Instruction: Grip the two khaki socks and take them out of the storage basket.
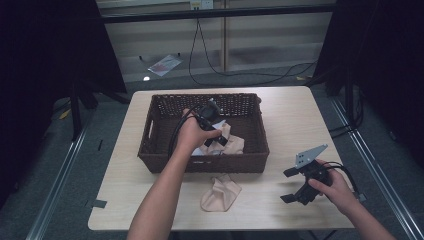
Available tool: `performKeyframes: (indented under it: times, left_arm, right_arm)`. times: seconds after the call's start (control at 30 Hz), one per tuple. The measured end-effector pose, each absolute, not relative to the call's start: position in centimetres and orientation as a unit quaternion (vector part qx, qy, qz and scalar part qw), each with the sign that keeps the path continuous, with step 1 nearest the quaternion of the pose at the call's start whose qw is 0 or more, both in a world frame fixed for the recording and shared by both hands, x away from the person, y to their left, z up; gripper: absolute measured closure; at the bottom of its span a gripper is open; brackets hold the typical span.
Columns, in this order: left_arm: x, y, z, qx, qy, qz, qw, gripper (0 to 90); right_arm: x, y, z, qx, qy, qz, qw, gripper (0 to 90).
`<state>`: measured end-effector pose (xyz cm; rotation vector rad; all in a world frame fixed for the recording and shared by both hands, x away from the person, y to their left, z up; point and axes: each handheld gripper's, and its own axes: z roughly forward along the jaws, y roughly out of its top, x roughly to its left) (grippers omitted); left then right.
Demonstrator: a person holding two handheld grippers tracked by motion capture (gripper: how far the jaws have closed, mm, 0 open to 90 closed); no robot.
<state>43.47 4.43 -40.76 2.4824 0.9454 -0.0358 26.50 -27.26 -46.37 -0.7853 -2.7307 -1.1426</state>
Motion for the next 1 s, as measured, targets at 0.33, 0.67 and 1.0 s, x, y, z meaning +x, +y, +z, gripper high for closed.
performKeyframes:
  times: [0.33, 0.67, 1.0]
  left_arm:
    - [44.9, 4.4, -42.4, 0.901, 0.355, 0.003, 0.249, 30.2]
    - [46.0, 4.7, -43.8, 0.894, 0.374, -0.010, 0.247, 53.9]
    - [45.9, 5.0, -44.0, 0.892, 0.388, -0.042, 0.229, 85.4]
  right_arm:
    - [26.5, -27.3, -46.4, -0.255, -0.891, -0.374, 0.041, 1.6]
    - [26.5, -27.3, -46.3, -0.257, -0.891, -0.373, 0.040, 1.6]
    - [26.6, -27.4, -46.4, -0.254, -0.891, -0.375, 0.037, 1.6]
